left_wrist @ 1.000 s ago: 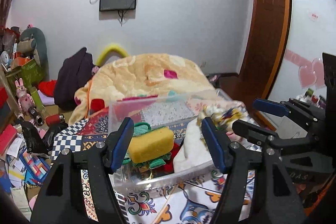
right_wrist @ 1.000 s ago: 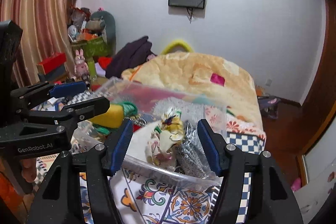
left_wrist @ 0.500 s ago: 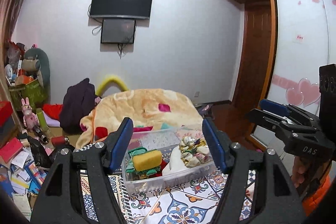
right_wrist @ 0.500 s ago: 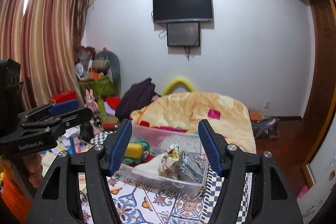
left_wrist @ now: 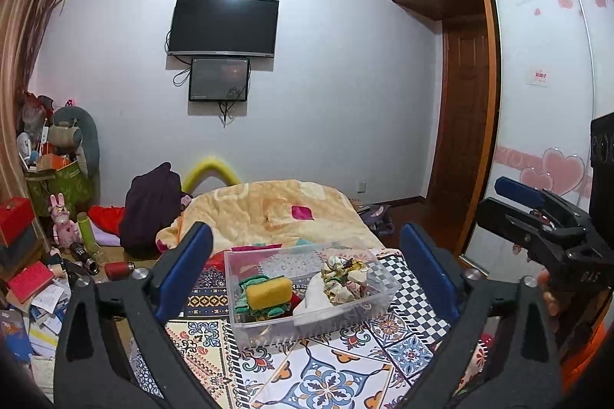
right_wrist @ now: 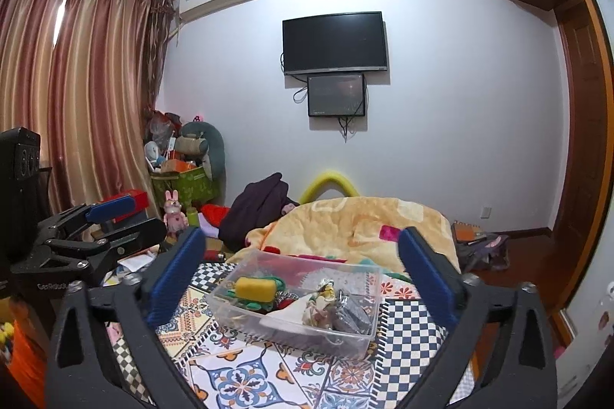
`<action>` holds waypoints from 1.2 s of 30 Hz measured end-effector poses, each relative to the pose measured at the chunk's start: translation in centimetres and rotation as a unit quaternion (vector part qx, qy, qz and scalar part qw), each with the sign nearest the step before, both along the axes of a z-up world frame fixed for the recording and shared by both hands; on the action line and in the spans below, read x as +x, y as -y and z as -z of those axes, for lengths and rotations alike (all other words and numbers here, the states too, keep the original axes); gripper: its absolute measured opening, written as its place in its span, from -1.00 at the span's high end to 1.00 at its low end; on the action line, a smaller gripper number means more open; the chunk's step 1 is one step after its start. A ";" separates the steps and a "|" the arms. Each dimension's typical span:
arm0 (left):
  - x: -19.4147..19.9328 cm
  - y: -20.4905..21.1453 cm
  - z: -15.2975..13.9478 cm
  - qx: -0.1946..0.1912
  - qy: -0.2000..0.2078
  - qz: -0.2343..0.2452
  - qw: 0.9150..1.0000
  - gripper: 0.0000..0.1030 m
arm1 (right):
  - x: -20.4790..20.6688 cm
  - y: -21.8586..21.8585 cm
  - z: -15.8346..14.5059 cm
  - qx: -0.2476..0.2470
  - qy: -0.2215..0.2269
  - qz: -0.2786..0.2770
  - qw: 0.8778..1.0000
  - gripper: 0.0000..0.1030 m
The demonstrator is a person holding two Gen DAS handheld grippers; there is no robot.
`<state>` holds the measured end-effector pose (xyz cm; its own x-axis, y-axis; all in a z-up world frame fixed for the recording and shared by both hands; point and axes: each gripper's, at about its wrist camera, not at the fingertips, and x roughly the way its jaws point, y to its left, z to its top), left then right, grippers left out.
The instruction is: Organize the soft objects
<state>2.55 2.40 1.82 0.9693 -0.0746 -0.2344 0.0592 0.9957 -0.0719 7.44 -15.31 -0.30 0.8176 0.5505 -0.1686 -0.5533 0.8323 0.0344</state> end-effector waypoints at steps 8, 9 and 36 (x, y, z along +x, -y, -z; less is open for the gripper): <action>-0.3 0.2 0.1 0.002 0.001 -0.005 1.000 -0.99 | -0.3 0.3 0.5 0.004 -0.003 0.003 1.000 -1.00; -0.3 0.3 0.2 0.003 0.001 -0.005 1.000 -0.99 | -0.4 0.4 0.6 0.005 -0.004 0.002 1.000 -1.00; -0.8 0.6 0.4 0.010 0.001 -0.007 1.000 -0.99 | -1.0 1.1 0.5 0.006 -0.005 0.004 1.000 -1.00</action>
<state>1.70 1.78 1.40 0.9706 -0.0555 -0.2343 0.0447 0.9977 -0.0513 6.40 -16.37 -0.77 0.8201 0.5465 -0.1697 -0.5467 0.8358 0.0497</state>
